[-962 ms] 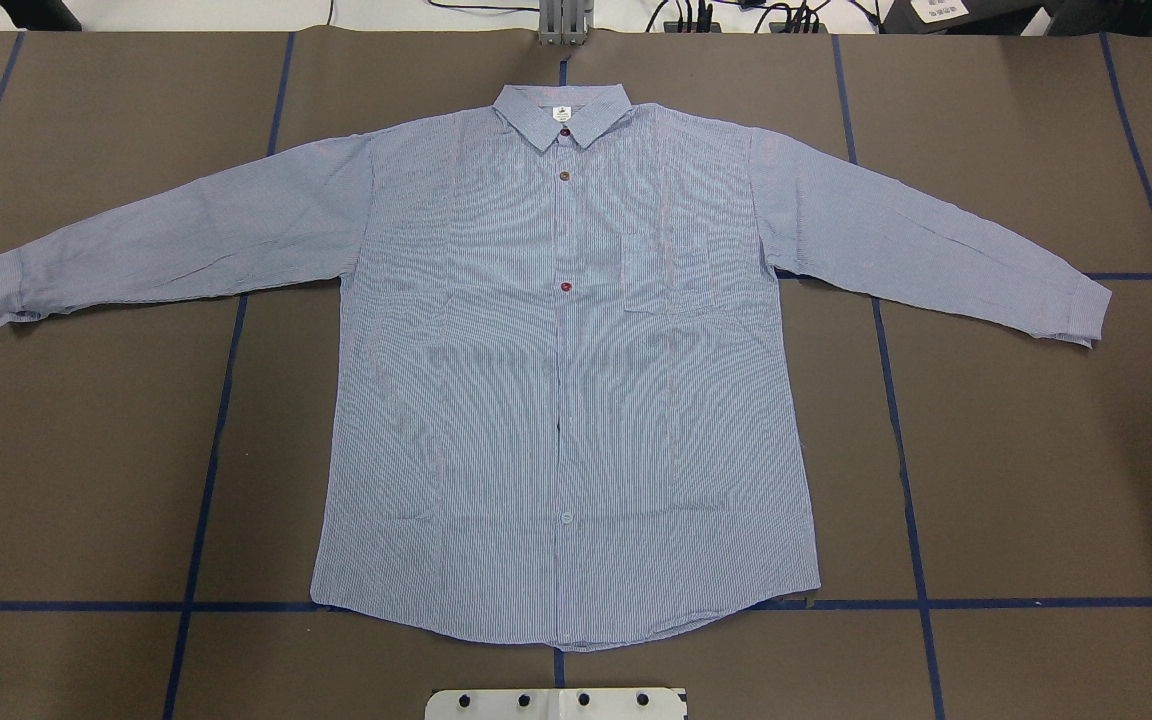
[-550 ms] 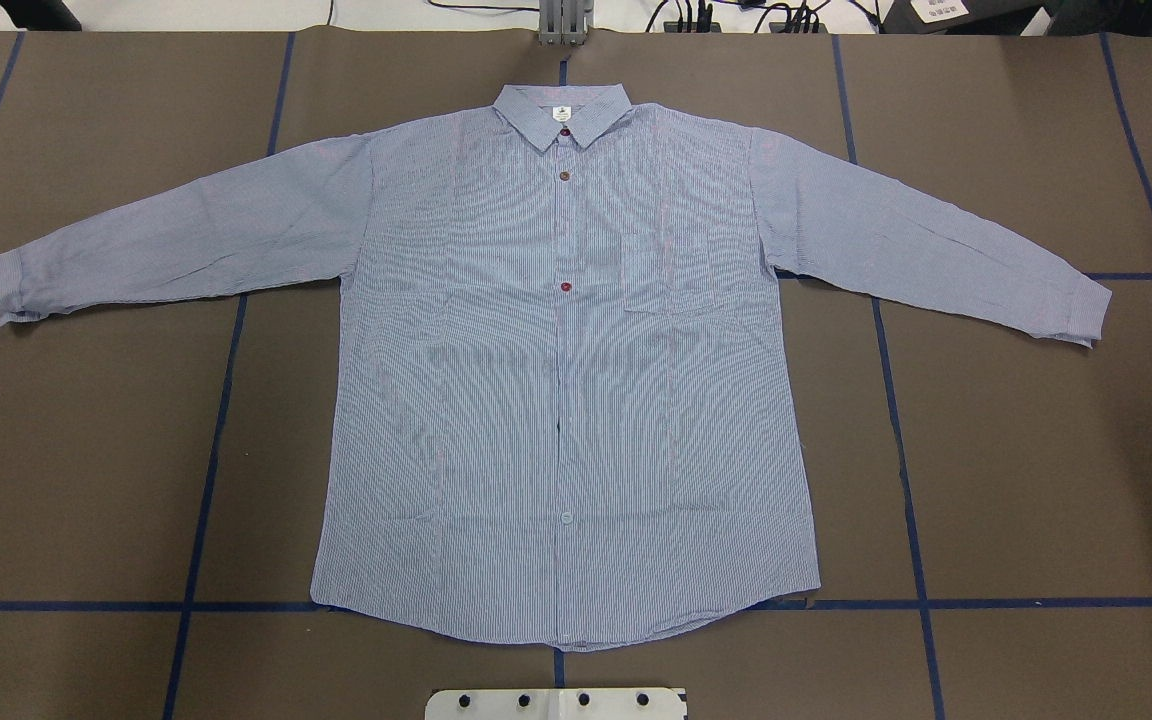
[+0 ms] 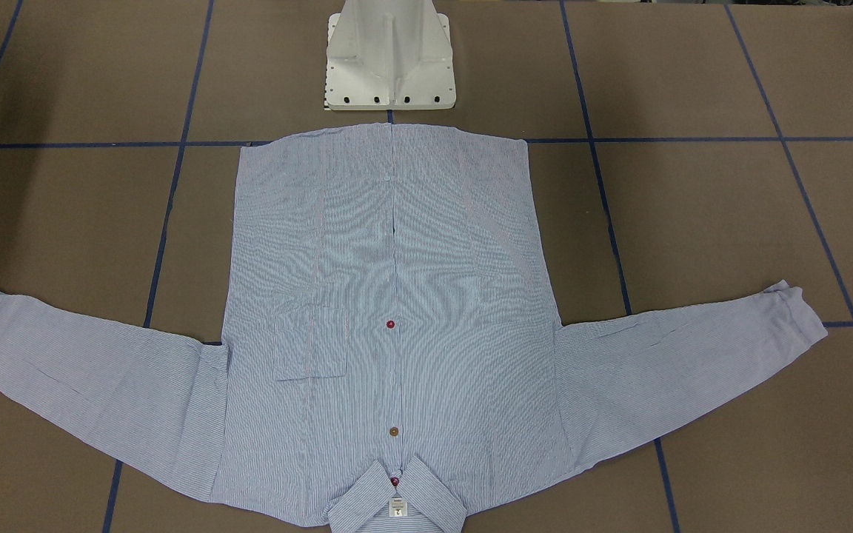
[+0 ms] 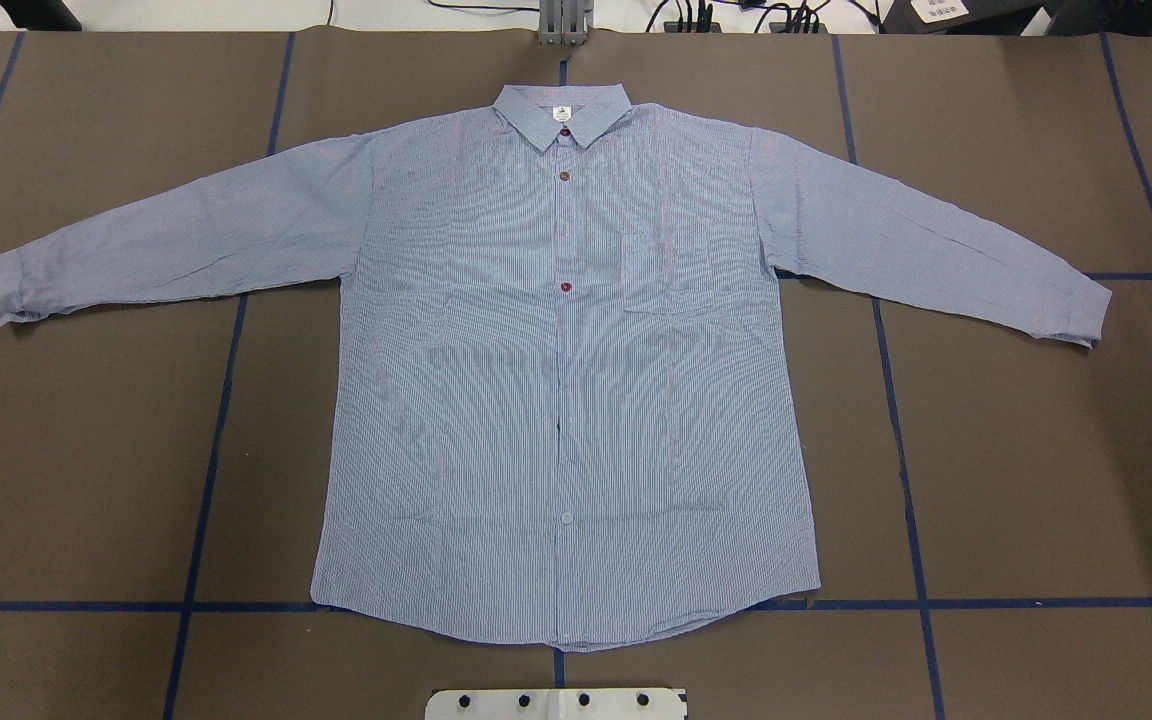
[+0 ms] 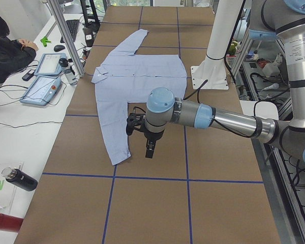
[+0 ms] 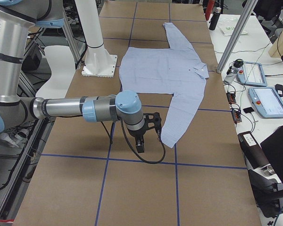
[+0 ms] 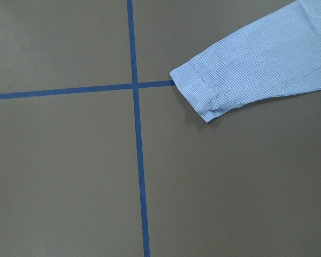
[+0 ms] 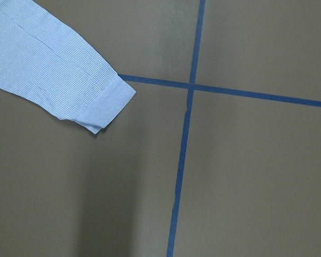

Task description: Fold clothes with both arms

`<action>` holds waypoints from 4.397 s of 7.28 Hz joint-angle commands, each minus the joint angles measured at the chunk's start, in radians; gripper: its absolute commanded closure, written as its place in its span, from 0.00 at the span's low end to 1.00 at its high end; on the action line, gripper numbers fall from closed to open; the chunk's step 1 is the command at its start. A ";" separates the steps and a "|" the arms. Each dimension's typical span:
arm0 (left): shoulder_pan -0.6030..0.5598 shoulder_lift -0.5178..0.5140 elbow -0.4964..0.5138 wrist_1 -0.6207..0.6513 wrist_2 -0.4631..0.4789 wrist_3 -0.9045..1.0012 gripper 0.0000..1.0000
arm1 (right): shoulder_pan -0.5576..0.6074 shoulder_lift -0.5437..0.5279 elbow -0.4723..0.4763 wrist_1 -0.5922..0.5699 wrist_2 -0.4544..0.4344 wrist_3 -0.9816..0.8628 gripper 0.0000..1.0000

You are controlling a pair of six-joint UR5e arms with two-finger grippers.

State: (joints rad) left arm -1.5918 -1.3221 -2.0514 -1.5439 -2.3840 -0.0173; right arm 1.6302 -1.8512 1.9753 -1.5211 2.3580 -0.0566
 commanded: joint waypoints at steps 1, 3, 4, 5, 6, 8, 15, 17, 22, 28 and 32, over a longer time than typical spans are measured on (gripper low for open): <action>-0.002 -0.023 0.006 -0.010 0.000 0.054 0.00 | -0.026 0.018 0.003 0.006 0.015 0.023 0.00; -0.002 -0.109 0.029 -0.053 0.003 0.048 0.00 | -0.082 0.036 0.008 0.086 0.121 0.005 0.00; -0.002 -0.111 0.036 -0.053 0.003 0.048 0.00 | -0.113 0.050 0.001 0.151 0.095 0.018 0.01; -0.002 -0.109 0.040 -0.053 0.000 0.051 0.00 | -0.136 0.100 -0.039 0.157 0.109 0.052 0.02; -0.002 -0.109 0.052 -0.058 -0.003 0.054 0.00 | -0.233 0.107 -0.029 0.165 0.078 0.091 0.01; -0.002 -0.106 0.056 -0.058 -0.004 0.060 0.00 | -0.363 0.116 -0.073 0.281 -0.104 0.095 0.01; -0.004 -0.103 0.057 -0.058 -0.004 0.062 0.00 | -0.537 0.267 -0.428 0.560 -0.212 0.080 0.02; -0.004 -0.103 0.057 -0.058 -0.004 0.063 0.00 | -0.552 0.299 -0.483 0.584 -0.218 0.073 0.08; -0.004 -0.105 0.056 -0.058 -0.004 0.063 0.00 | -0.573 0.305 -0.543 0.585 -0.223 0.069 0.09; -0.004 -0.105 0.054 -0.058 -0.004 0.063 0.00 | -0.575 0.310 -0.537 0.584 -0.214 0.067 1.00; -0.004 -0.105 0.053 -0.058 -0.006 0.063 0.00 | -0.515 0.378 -0.388 0.380 -0.143 0.086 1.00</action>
State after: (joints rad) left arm -1.5953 -1.4266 -1.9977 -1.6015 -2.3897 0.0460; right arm 1.0871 -1.5202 1.5090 -1.0113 2.1916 0.0256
